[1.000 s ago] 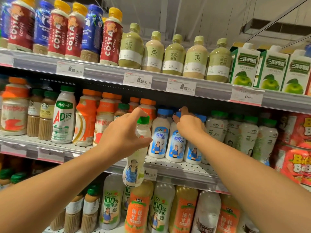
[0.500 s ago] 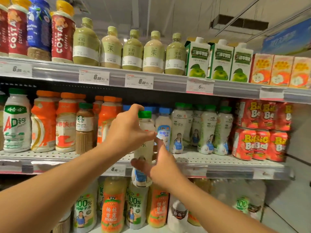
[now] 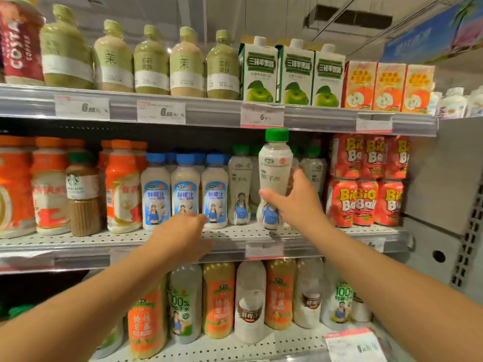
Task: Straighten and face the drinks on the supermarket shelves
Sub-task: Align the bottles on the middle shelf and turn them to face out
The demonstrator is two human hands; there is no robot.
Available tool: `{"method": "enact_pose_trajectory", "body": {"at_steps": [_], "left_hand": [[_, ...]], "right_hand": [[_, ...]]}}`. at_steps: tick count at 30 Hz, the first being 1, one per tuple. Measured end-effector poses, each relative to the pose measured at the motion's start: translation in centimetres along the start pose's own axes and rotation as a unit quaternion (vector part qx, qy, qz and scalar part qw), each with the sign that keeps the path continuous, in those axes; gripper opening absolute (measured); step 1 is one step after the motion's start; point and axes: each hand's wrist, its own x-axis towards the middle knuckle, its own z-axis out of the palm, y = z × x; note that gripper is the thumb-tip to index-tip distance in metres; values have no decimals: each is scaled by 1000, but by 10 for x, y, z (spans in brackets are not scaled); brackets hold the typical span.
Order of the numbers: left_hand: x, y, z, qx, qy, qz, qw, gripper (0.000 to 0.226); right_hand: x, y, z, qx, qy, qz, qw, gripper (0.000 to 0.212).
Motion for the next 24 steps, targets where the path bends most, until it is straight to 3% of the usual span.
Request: {"method": "enact_pose_trajectory", "body": {"at_steps": [4,10,20,24], "left_hand": [[-3,-4,25,104,3,9,995,39],[4,0,27,123,37,-4,992,30],[4,2,34,148,51,-11,988,27],[7,2,34,147,58,-6,987,26]], "right_hand": [[15,18,0,-9,0,16,1000,49],[27,41,11,-18,-19,52,998,49],[19,65,27,-61,-18,81,995,74],[15,73,32,-92,-6,68,993,54]]}}
